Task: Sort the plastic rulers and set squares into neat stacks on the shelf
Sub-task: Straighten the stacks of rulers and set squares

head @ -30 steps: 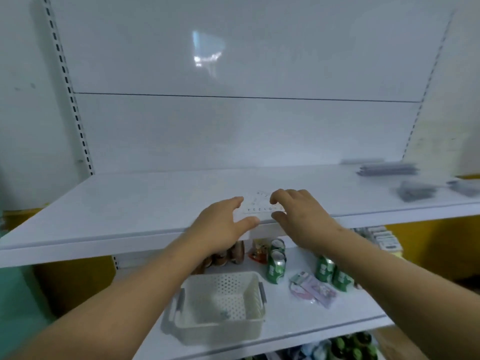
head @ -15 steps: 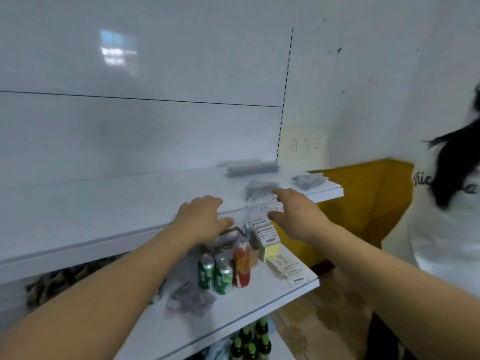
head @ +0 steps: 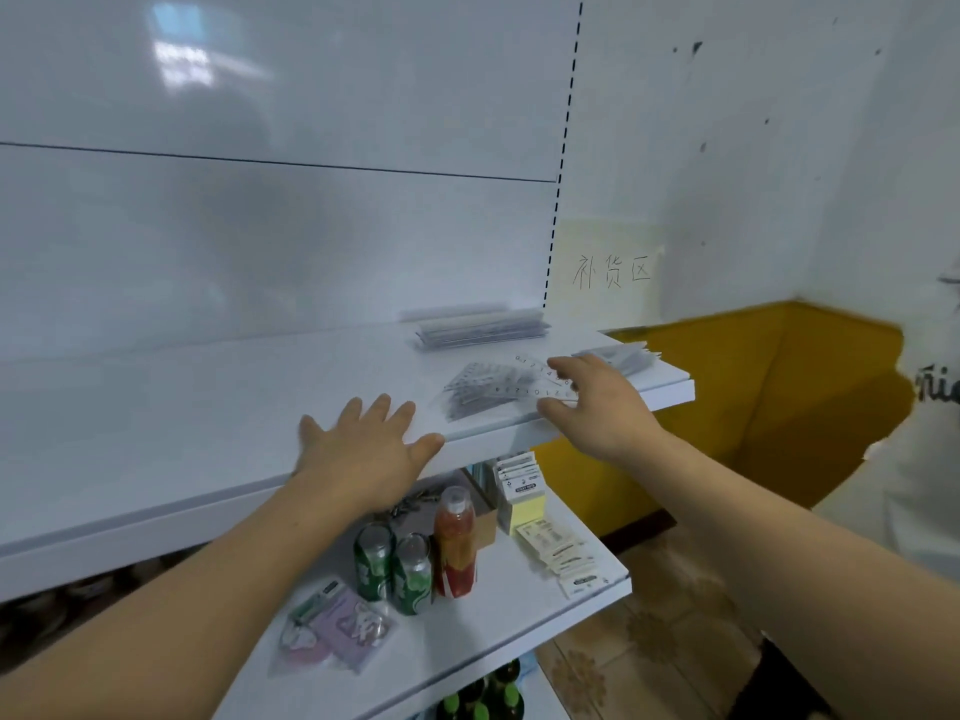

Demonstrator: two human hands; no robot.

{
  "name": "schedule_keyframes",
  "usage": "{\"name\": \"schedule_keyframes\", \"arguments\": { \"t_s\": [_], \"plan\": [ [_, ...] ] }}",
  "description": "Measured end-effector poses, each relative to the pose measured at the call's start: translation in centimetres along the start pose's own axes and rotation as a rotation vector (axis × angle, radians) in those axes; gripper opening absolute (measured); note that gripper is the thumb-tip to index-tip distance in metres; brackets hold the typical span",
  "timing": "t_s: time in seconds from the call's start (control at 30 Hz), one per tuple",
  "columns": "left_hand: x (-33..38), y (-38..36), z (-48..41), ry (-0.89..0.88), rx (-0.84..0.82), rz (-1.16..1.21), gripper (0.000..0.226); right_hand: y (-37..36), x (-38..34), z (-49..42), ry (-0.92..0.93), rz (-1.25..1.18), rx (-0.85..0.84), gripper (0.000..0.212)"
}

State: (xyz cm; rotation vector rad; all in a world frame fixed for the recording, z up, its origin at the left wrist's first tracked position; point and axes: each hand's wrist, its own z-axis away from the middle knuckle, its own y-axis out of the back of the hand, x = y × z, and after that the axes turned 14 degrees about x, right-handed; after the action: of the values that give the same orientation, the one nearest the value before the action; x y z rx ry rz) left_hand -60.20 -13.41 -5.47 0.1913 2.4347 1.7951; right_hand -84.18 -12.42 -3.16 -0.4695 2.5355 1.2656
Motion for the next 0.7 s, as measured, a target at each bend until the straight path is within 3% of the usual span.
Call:
{"name": "schedule_keyframes", "arguments": {
  "t_s": [0.13,0.33,0.7],
  "plan": [
    [0.3,-0.1,-0.5,0.041,-0.017,-0.018,0.067,-0.4,2.8,-2.1,0.005,-0.030,0.059,0.051],
    [2.6,-0.5,-1.9,0.153,0.022,-0.014,0.073,0.0,7.5,-5.8,0.032,-0.076,0.005,0.043],
    [3.3,-0.6,-1.4,0.250,0.023,-0.038,0.075,0.1,14.4,-9.9,0.148,-0.151,-0.243,0.038]
  ]
}}
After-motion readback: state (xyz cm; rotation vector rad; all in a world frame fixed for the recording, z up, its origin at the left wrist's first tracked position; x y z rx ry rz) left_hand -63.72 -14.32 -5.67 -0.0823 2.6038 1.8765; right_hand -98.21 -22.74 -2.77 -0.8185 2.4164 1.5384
